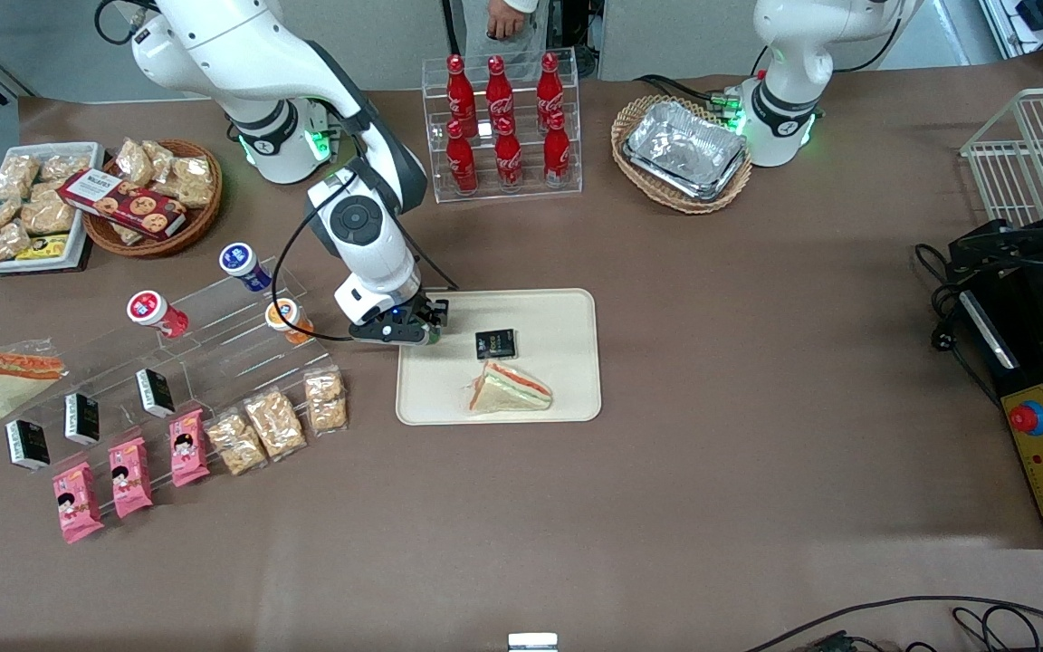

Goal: Place green gum on tray
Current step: 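Lower the gum bottle onto the tray and open the right gripper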

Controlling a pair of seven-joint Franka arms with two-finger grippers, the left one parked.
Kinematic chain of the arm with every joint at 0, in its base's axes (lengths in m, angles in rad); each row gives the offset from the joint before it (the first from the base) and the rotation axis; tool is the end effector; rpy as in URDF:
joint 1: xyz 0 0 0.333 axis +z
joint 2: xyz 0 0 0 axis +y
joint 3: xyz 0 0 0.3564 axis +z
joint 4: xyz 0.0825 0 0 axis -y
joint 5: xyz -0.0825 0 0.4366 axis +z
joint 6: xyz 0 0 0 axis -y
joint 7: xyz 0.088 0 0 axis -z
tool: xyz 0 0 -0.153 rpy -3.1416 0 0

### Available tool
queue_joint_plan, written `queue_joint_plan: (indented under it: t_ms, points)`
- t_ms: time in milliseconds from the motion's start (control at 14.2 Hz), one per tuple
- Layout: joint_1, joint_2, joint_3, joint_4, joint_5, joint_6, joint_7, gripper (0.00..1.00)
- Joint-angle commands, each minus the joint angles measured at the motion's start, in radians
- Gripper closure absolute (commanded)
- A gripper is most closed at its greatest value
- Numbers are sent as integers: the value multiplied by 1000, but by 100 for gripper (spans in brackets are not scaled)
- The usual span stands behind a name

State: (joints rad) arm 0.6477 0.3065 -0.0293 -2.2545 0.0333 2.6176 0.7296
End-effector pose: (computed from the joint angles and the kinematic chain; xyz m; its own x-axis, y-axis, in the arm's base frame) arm 0.4820 0.3423 0.1804 0.9897 -0.1382 0.0360 -0.1366 -0.9896 -0.0448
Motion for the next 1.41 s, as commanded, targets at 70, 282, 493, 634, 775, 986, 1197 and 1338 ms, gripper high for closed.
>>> queue_joint_plan:
  t_ms: [70, 282, 493, 634, 775, 986, 1197, 1338]
  points:
    - [26, 25, -12, -10, 3, 56, 45, 0]
    - [26, 25, -12, -8, 2, 55, 54, 0]
    - [26, 23, -12, -8, 2, 55, 53, 0]
    - [20, -1, -12, -5, 2, 41, 41, 0]
    - [12, -55, -17, 10, 0, -40, 33, 0]
    - [-8, -128, -21, 117, 2, -276, -4, 0]
    - [-11, -170, -20, 266, 2, -502, -10, 0]
    - [-11, -179, -18, 387, 2, -664, -10, 0]
